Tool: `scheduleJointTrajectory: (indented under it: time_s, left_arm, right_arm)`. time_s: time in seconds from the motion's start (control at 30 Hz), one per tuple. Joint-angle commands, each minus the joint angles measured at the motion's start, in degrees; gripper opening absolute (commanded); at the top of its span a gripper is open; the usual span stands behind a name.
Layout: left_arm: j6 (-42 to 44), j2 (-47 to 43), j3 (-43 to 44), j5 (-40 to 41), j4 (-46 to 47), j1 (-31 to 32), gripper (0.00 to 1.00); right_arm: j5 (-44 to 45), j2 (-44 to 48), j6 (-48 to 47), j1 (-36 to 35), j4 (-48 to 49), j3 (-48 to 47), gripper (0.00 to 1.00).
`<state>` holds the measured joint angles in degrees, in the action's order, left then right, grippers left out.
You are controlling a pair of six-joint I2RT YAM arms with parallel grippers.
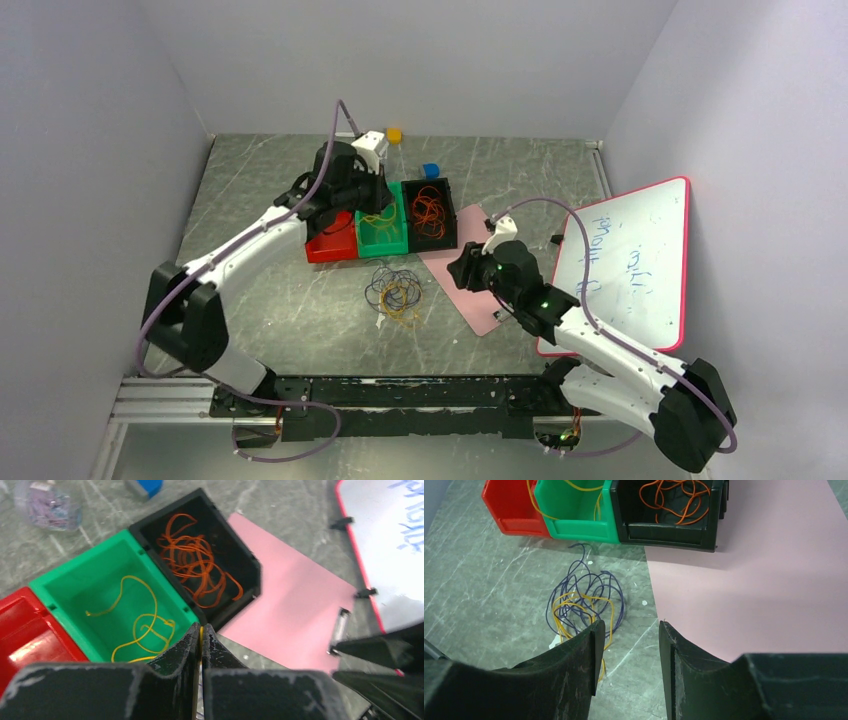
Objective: Untangle the cables
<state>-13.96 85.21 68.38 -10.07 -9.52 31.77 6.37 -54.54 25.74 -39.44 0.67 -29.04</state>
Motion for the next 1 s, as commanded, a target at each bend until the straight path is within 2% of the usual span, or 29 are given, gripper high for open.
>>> scheduleJointTrajectory:
  time_s: [0.0, 0.3, 0.77, 0.97]
  left_arm:
    - [-0.66, 5.19, 6.1, 1.71, -1.41, -3.55, 0.07]
    - [-3.17, 15.98, 16.51, 5.42, -6.36, -6.37, 0.07]
    - [-6.46, 23.33, 26.26, -4.16, -6.36, -6.07, 0.07]
    - [-6.52, 25.33, 29.01, -3.95, -6.32, -5.05, 0.07]
  right_arm:
    - [-0.23, 1.89, 0.68, 0.15, 0.69, 1.02, 0.48]
    - [0.4, 3.73, 1.08, 0.15, -0.23, 1.79, 0.48]
    - [-0.13, 3.71, 1.47, 0.14, 0.24, 1.98, 0.48]
    - [-0.66, 3.74, 2.26, 0.11, 0.62, 2.33, 0.48]
